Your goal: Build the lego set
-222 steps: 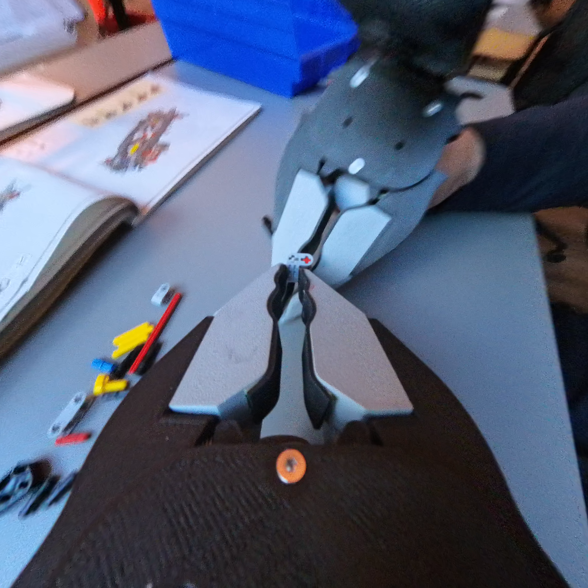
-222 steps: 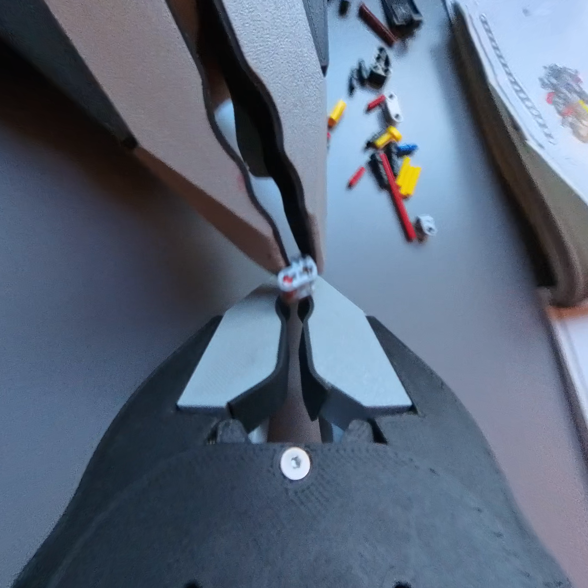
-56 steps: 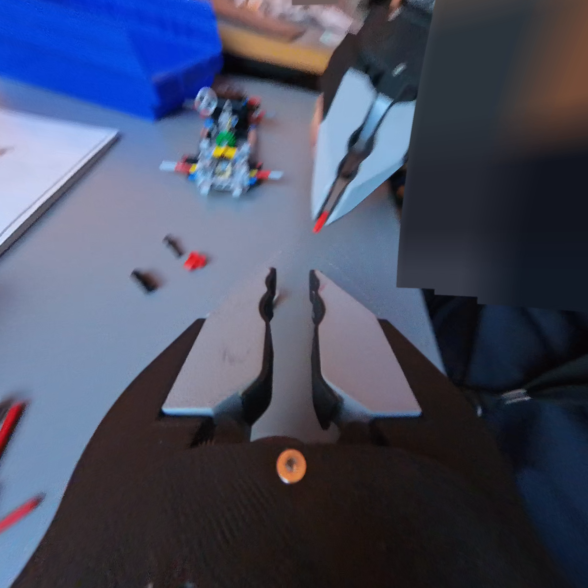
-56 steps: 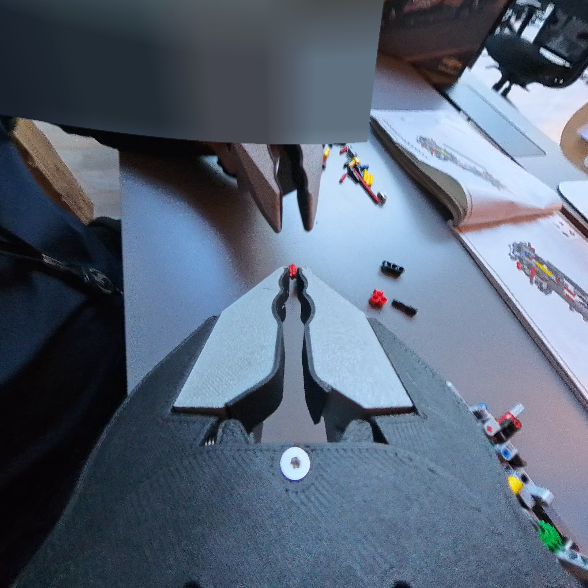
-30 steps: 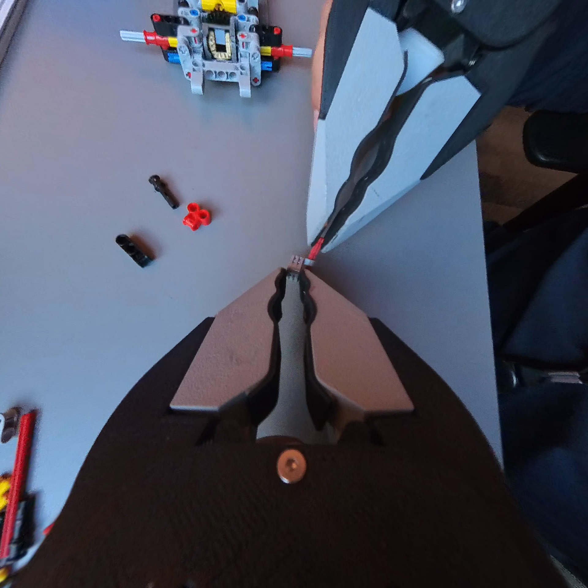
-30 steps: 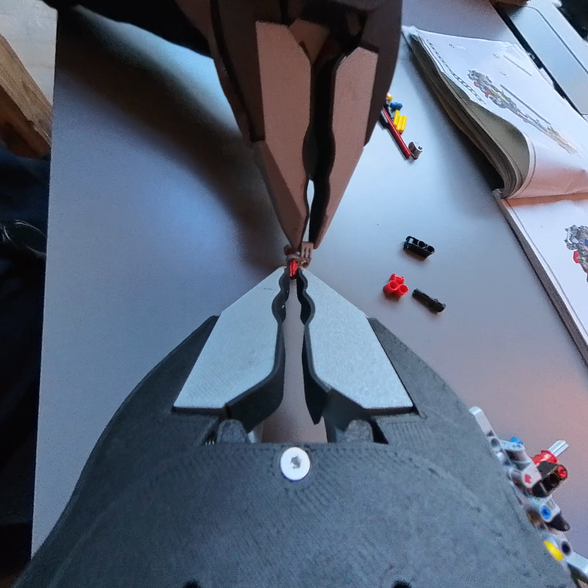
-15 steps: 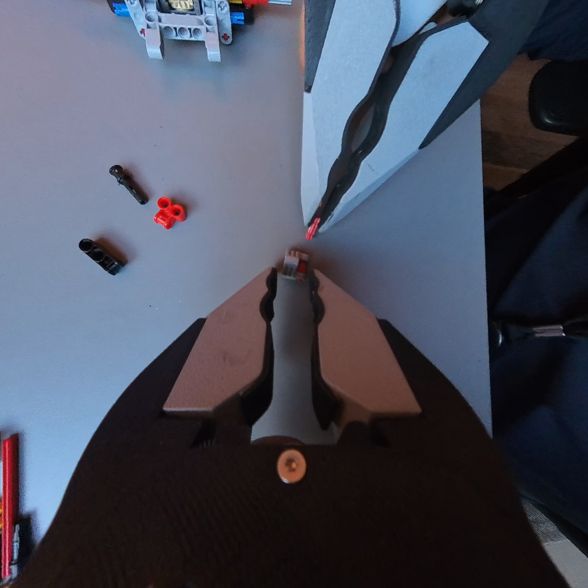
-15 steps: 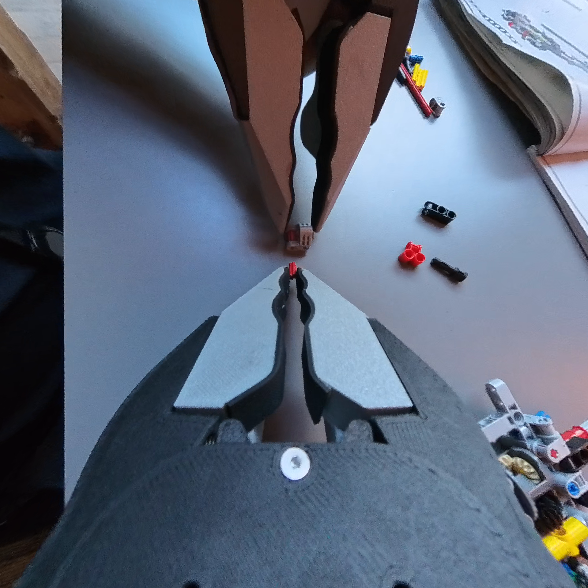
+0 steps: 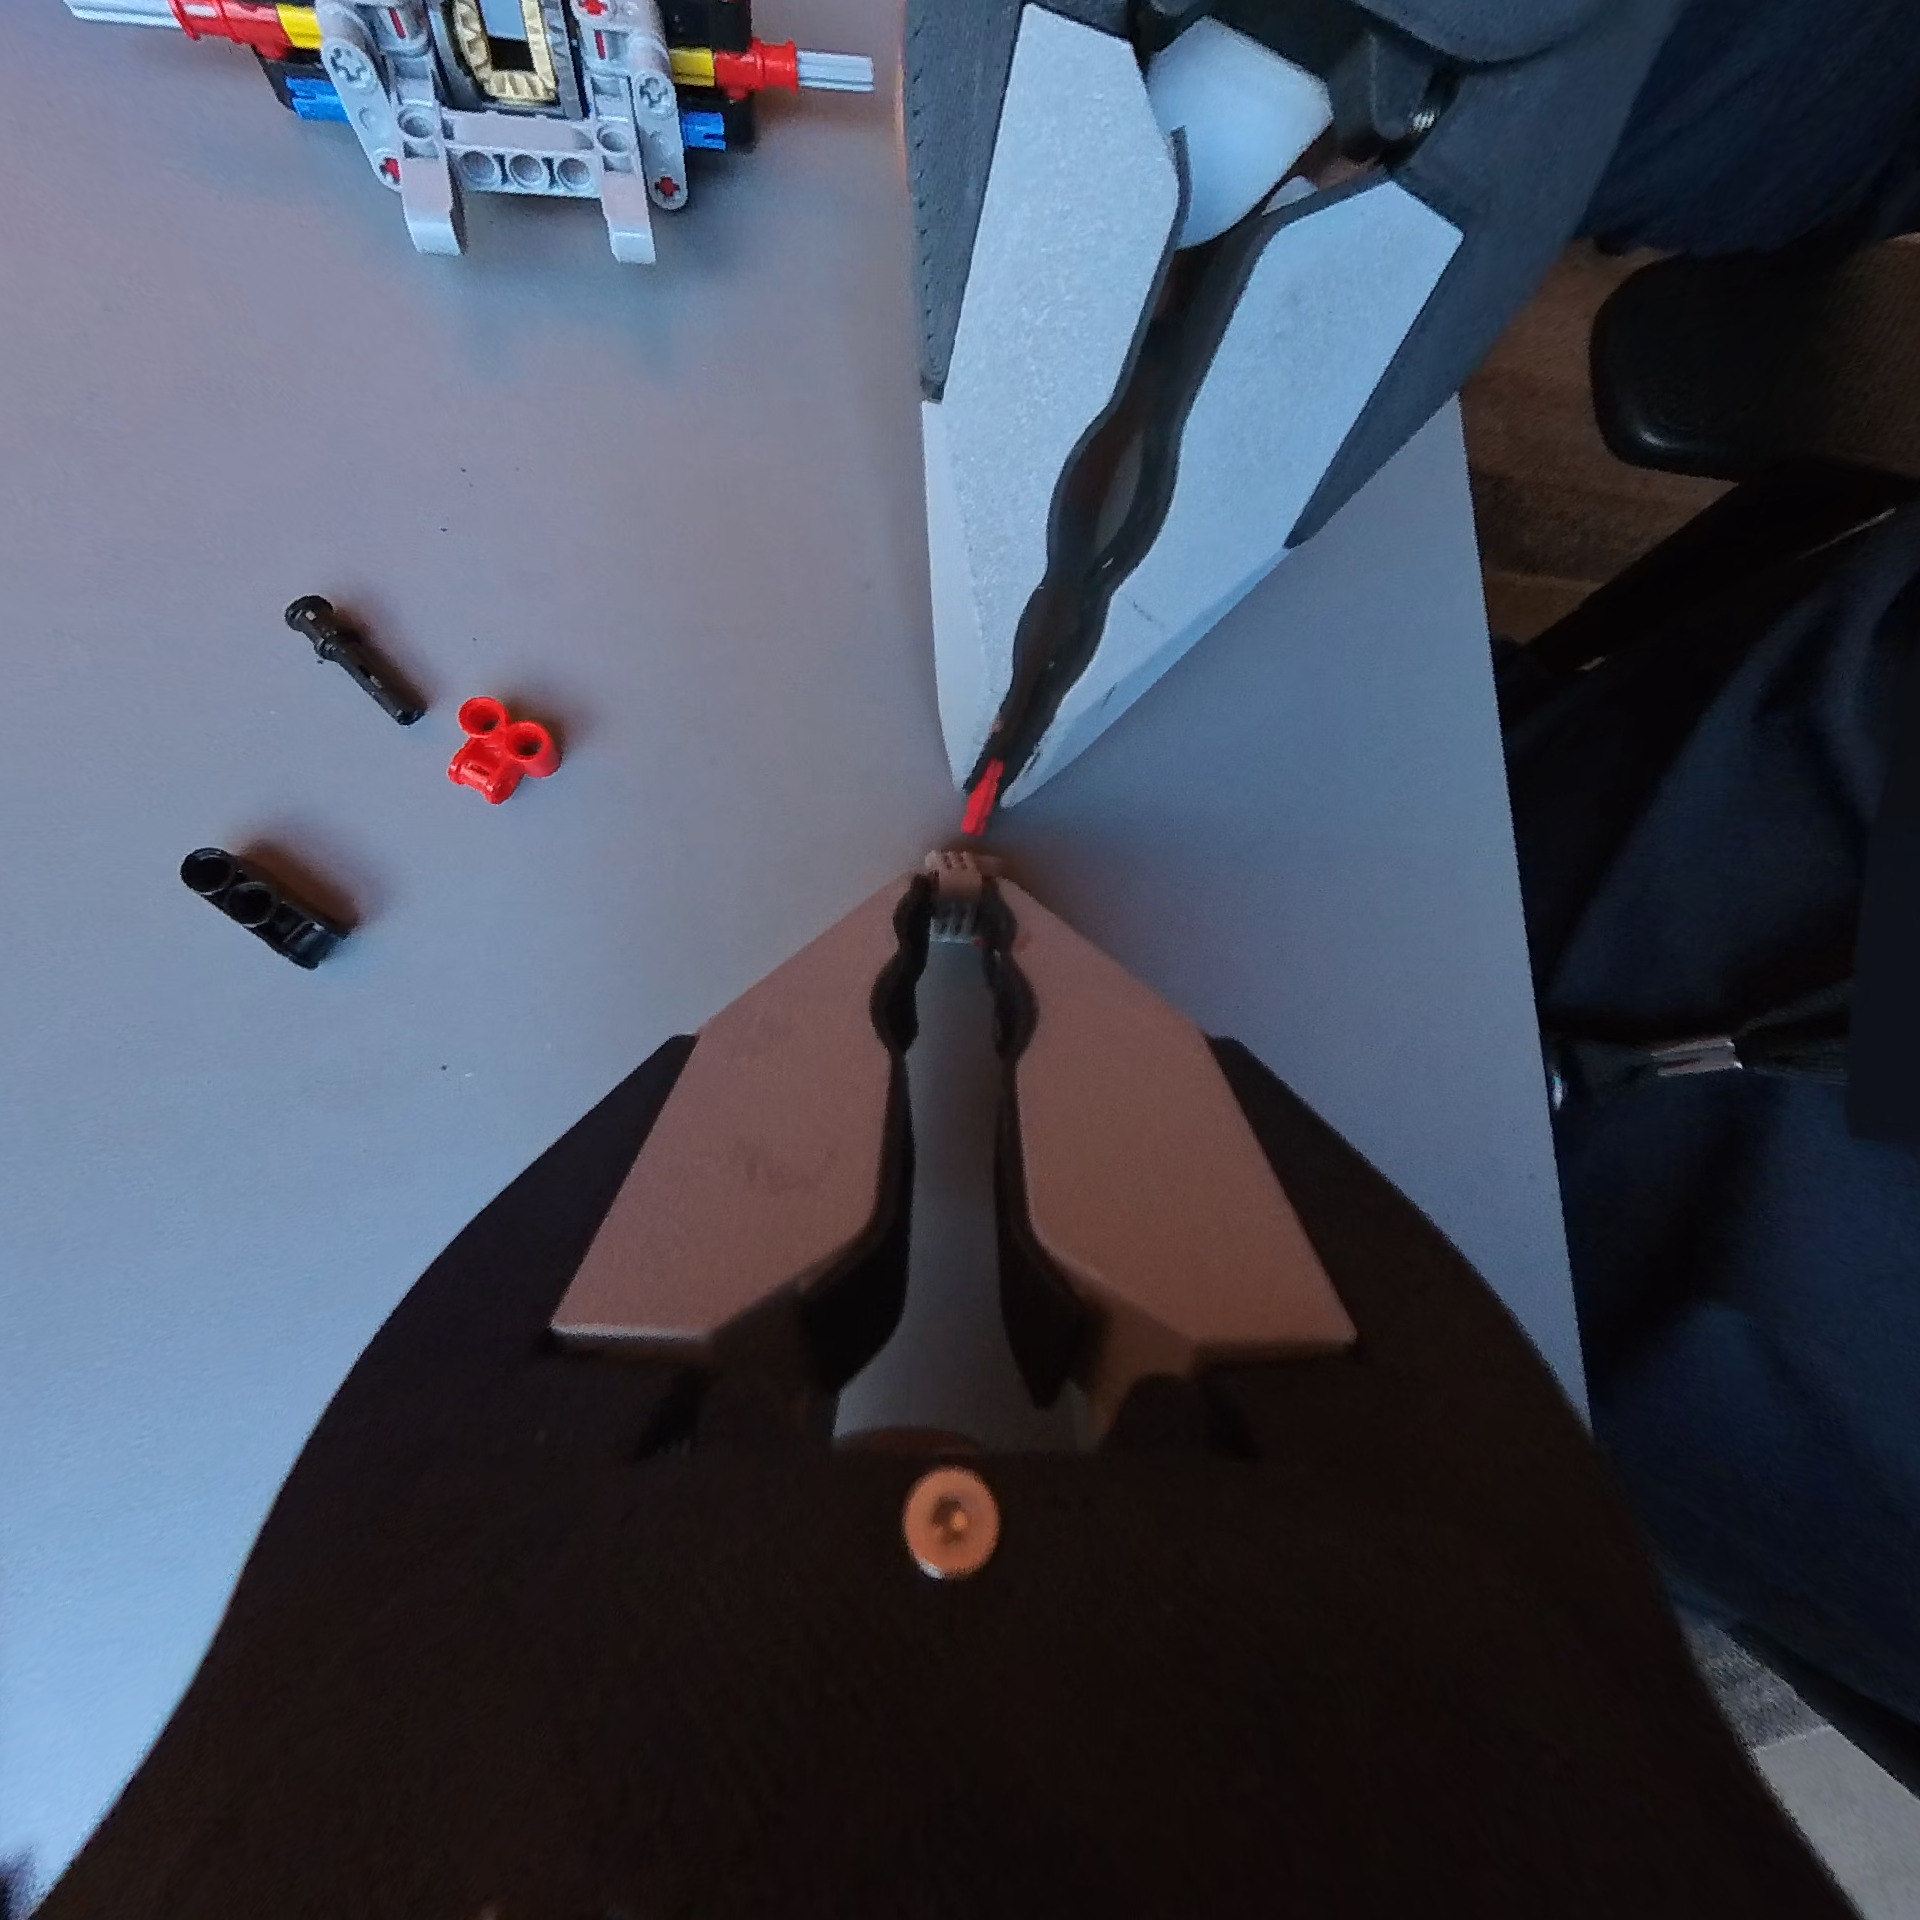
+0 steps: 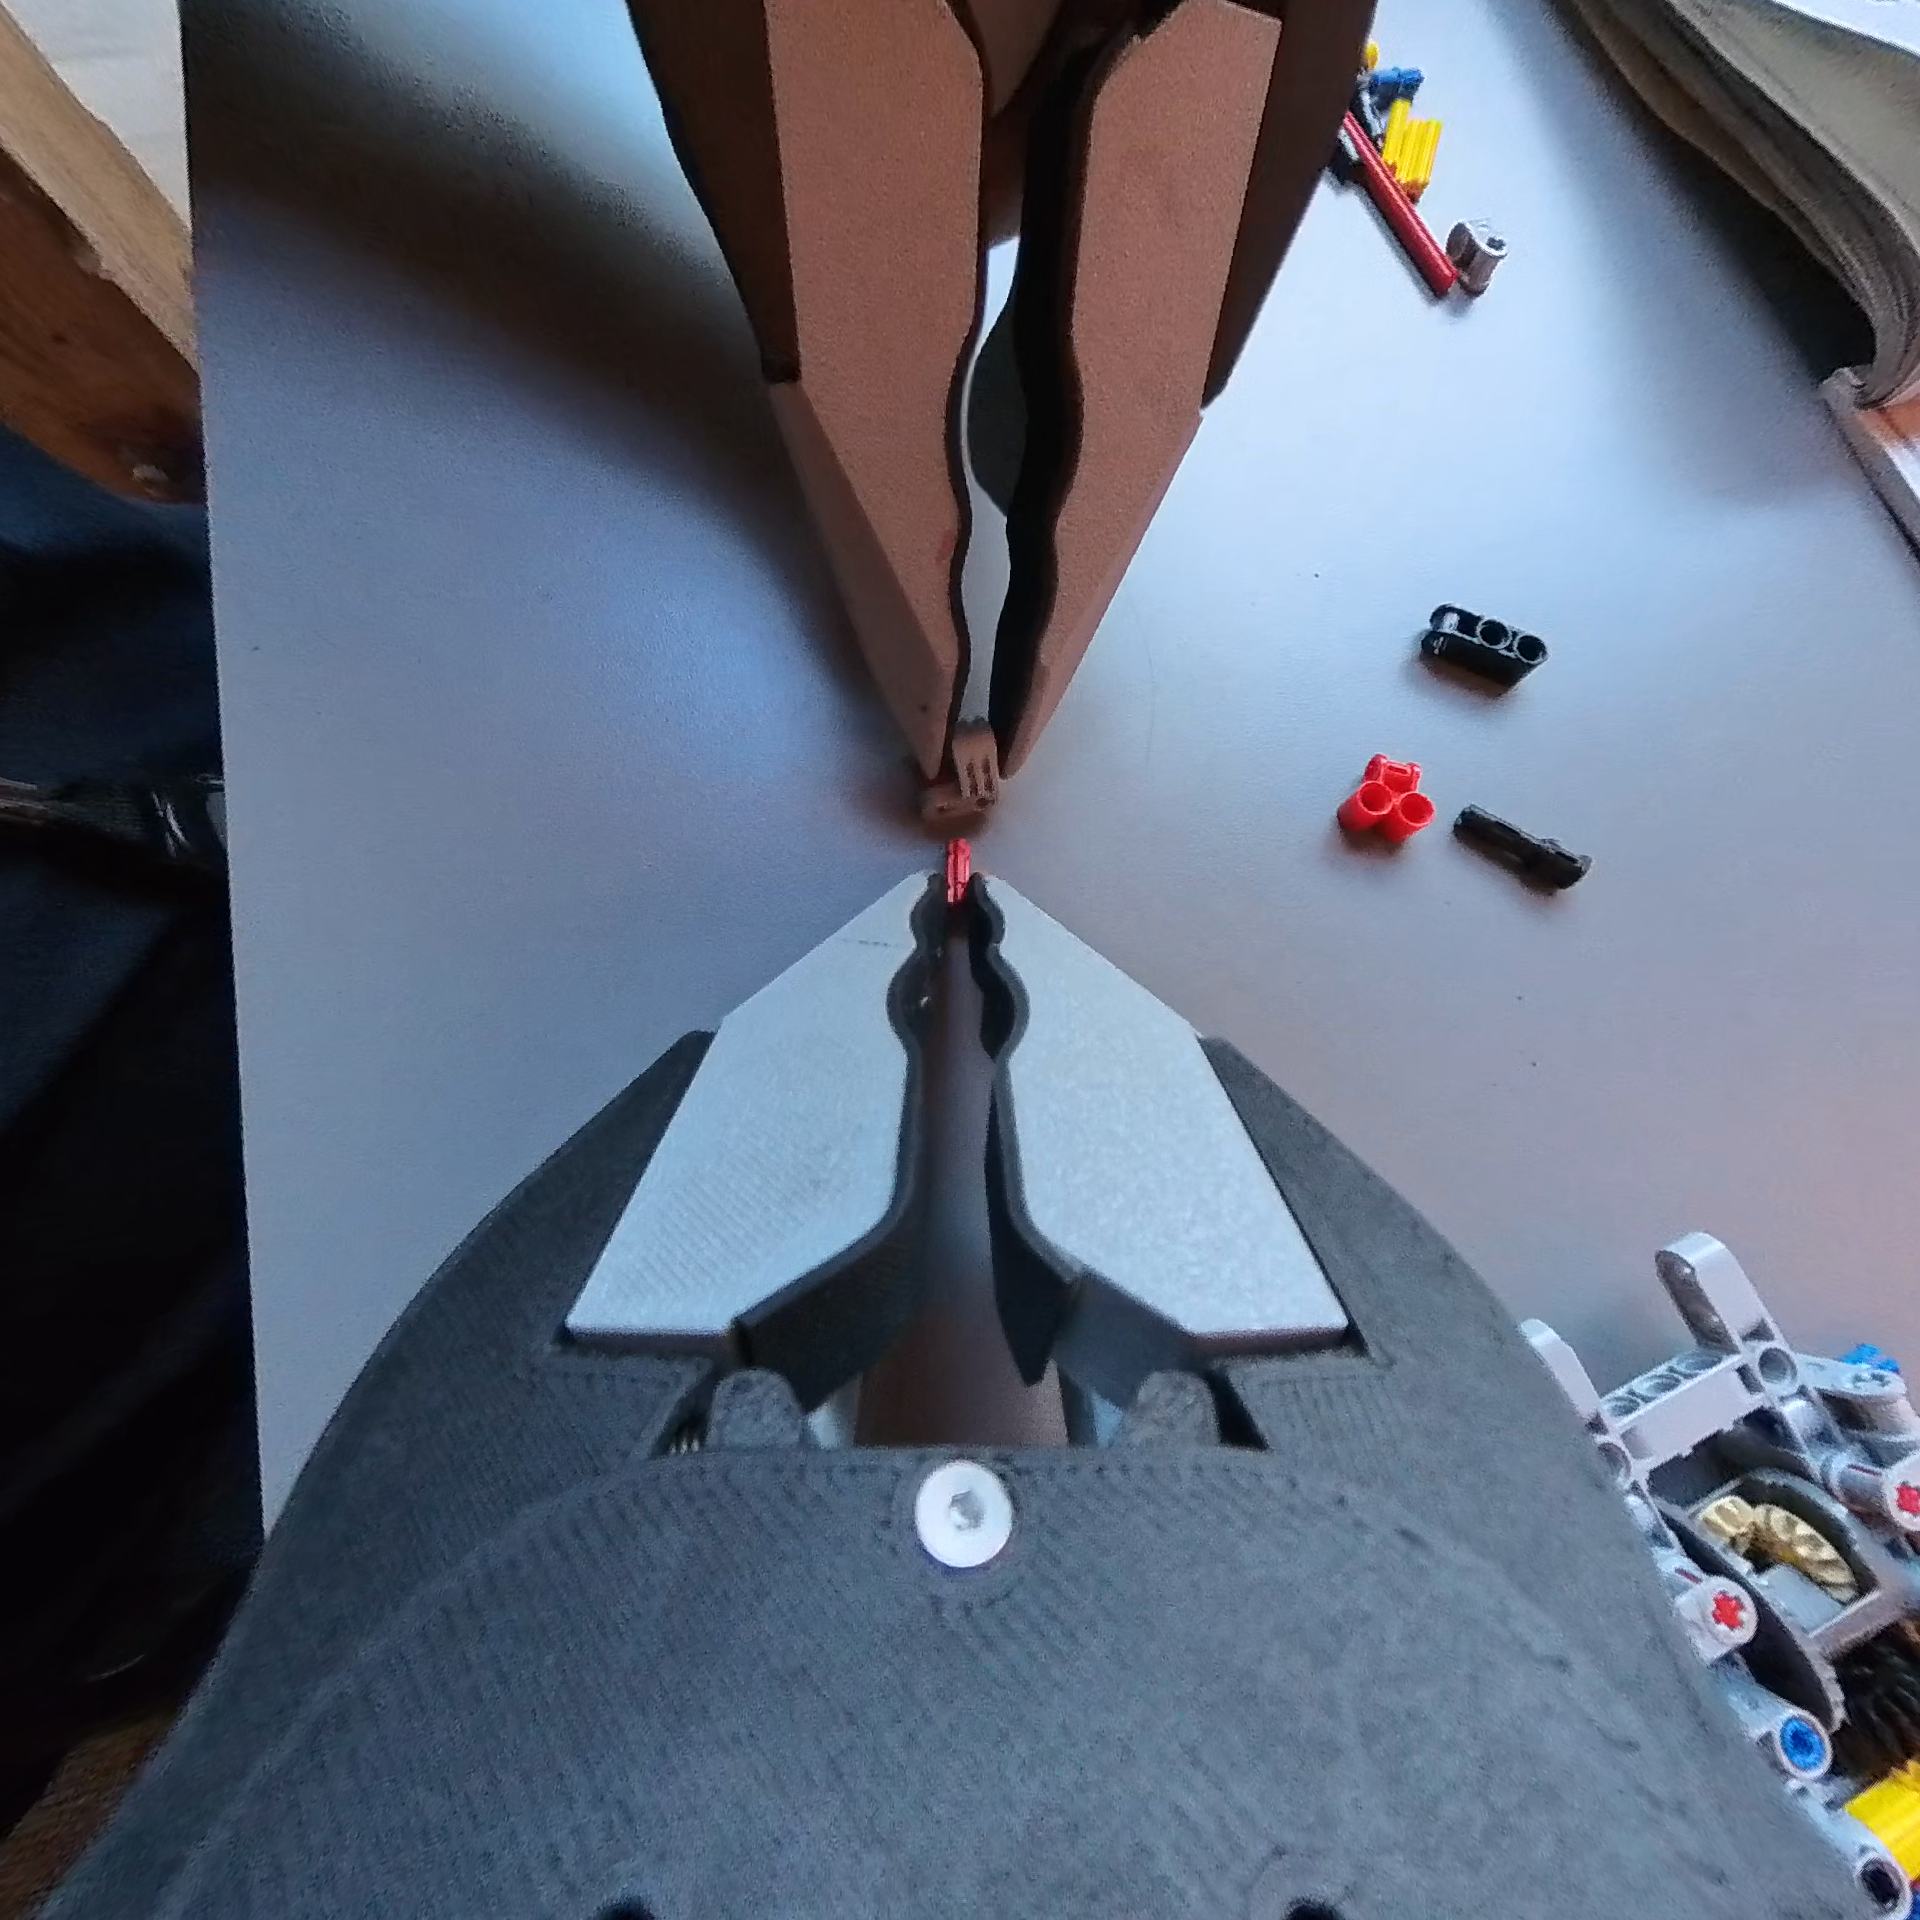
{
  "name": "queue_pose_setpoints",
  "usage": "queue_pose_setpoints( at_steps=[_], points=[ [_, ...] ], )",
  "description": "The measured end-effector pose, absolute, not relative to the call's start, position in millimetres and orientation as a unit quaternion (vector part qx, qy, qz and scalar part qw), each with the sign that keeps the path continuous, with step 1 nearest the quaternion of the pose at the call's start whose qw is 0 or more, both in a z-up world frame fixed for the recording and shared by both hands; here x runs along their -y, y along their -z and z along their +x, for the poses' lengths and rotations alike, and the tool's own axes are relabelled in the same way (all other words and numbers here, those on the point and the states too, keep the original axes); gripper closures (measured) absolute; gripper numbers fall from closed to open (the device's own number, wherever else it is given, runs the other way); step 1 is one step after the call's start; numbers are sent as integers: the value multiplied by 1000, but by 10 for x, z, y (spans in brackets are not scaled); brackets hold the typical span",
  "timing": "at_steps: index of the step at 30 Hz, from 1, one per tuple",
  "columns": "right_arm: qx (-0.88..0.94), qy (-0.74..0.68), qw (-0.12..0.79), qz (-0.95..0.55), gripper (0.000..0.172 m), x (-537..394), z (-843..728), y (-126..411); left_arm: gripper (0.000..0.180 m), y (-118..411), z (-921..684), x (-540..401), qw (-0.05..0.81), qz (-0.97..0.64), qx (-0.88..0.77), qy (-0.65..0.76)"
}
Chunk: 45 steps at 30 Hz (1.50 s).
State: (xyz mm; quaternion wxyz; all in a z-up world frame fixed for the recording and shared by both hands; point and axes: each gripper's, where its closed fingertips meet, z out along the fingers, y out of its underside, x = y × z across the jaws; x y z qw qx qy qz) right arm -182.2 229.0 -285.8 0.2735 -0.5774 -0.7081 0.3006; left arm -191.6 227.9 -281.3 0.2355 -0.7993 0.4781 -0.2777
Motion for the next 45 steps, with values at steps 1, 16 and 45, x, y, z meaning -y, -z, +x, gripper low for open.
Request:
queue_pose_setpoints(
  at_steps=[1,16,45],
  points=[
    [710,-300,275,-575,170,-2285,-1821,2858,173,2813,-1910,-2281,238,-798,-477,280],
    [727,-297,289,-548,171,-2247,-1844,2844,174,2812,-1890,-2283,255,-789,-470,303],
    [781,-266,338,-452,171,-2161,-1919,2859,174,2793,-1947,-2222,302,-780,-467,285]
  ],
)
